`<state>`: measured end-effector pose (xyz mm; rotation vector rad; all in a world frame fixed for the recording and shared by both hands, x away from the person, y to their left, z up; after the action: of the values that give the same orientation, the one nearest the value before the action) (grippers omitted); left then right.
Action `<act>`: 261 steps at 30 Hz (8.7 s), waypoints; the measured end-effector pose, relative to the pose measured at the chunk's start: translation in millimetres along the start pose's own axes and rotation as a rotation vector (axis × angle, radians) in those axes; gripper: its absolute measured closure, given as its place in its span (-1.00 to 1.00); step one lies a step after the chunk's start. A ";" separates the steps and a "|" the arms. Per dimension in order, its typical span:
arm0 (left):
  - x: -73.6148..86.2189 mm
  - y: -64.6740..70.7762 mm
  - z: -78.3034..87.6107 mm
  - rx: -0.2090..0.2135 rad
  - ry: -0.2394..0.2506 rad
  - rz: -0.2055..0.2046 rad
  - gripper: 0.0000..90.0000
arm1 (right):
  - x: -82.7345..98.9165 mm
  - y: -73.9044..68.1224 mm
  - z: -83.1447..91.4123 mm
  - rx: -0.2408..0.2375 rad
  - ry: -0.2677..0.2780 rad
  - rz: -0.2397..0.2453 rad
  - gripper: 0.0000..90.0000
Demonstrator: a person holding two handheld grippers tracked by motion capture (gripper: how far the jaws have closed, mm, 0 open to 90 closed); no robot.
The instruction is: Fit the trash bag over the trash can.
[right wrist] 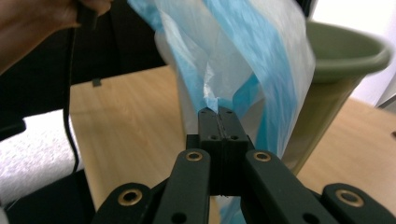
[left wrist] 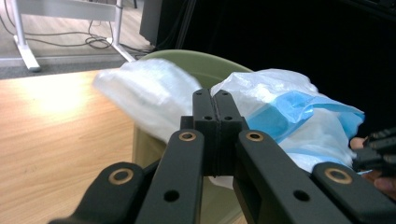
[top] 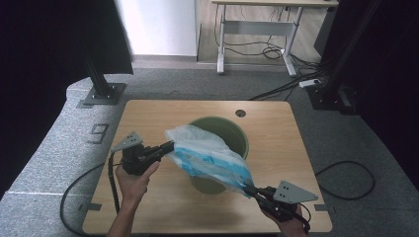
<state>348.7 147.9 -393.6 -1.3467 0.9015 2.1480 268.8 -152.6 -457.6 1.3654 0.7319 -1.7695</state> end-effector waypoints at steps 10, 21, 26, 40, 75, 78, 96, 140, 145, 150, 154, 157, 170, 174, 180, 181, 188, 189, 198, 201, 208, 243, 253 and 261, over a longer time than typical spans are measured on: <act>18.3 -10.8 -1.1 -0.014 -0.028 0.028 1.00 | 34.7 -2.1 -17.0 -0.002 -0.084 -0.010 0.98; 15.6 -3.2 -2.6 -0.001 -0.026 0.007 1.00 | 12.9 -7.8 -3.9 -0.016 0.014 -0.057 0.30; 13.1 0.7 -3.9 0.002 -0.024 -0.001 1.00 | -14.8 -18.2 6.9 -0.015 0.062 -0.016 0.17; 9.3 -2.6 -4.8 -0.002 -0.026 0.004 1.00 | -16.9 19.3 -6.5 0.096 0.034 -0.044 0.39; -32.8 -35.4 -33.1 -0.067 -0.112 -0.016 1.00 | -76.8 144.1 -63.1 0.235 0.002 -0.052 0.97; -34.6 -41.4 -35.8 -0.079 -0.118 -0.015 1.00 | -77.6 150.1 -70.7 0.237 -0.002 -0.052 0.97; -54.1 -3.0 -12.1 0.098 -0.113 -0.147 0.31 | -89.1 141.5 -68.1 0.199 0.033 0.037 0.97; -60.1 -2.6 -76.5 -0.029 -0.175 -0.106 0.95 | -112.9 124.8 -37.6 0.234 0.107 -0.016 0.26; -59.6 1.0 -77.3 -0.027 -0.176 -0.111 0.95 | -111.4 109.5 -29.0 0.201 0.065 -0.032 0.10; -60.2 1.0 -77.4 -0.035 -0.177 -0.109 0.95 | -97.8 99.0 -29.0 0.169 0.015 -0.043 -0.01; -61.5 0.5 -77.7 -0.039 -0.175 -0.110 0.95 | -86.7 100.3 -31.4 0.161 -0.004 -0.063 -0.04; -61.9 -0.3 -78.3 -0.041 -0.174 -0.107 0.96 | -77.8 101.7 -34.8 0.158 -0.033 -0.069 0.04; -63.5 -16.9 -74.9 -0.083 -0.143 -0.077 0.97 | -65.2 88.0 -33.3 0.109 -0.095 -0.010 0.96; -58.1 -30.6 -69.6 -0.094 -0.131 -0.036 0.97 | -61.5 69.9 -23.4 0.086 -0.067 0.015 0.96; -47.9 -39.5 -57.1 -0.092 -0.131 -0.015 0.97 | -44.2 44.9 -17.2 0.039 -0.060 0.017 0.96; -45.9 -39.6 -54.3 -0.090 -0.131 -0.016 0.97 | -38.9 38.6 -17.3 0.022 -0.060 0.019 0.96; -30.4 -43.6 -38.0 -0.090 -0.125 -0.008 0.97 | -12.8 10.9 -21.6 -0.051 -0.074 0.031 0.96; -28.6 -44.2 -37.1 -0.090 -0.125 -0.006 0.97 | -10.3 8.9 -22.7 -0.056 -0.081 0.036 0.96; -14.5 -53.0 -40.4 -0.104 -0.157 0.004 0.97 | 19.8 16.3 -39.8 -0.058 -0.160 0.001 0.96; -10.8 -54.5 -42.0 -0.111 -0.170 -0.001 0.97 | 32.1 19.4 -45.4 -0.043 -0.188 -0.002 0.96; -4.1 -58.1 -47.9 -0.123 -0.203 0.001 0.97 | 47.9 33.6 -50.3 0.009 -0.211 -0.005 0.96; -14.3 -46.3 -50.6 -0.089 -0.180 -0.044 0.96 | -58.3 123.6 -18.7 0.265 -0.061 -0.033 0.28; -20.4 -51.4 -46.7 -0.074 -0.153 -0.041 0.96 | -56.2 139.4 -39.1 0.311 -0.137 0.003 0.93; -30.0 -58.6 -50.7 -0.068 -0.138 -0.027 0.96 | -57.2 155.8 -52.6 0.369 -0.109 -0.018 0.95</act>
<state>431.6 150.4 -399.2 -1.2172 0.7594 2.2383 434.9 -181.0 -414.1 1.4851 0.3704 -2.0467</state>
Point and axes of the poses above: each handheld gripper's, and its own axes: z roughly backward along the jaws, x roughly out of its underside, y roughly to its right, the point moved 7 cm from there along -z, roughly forward along the jaws, and after that the axes turned 2 degrees about -x, right-handed, at the moved point
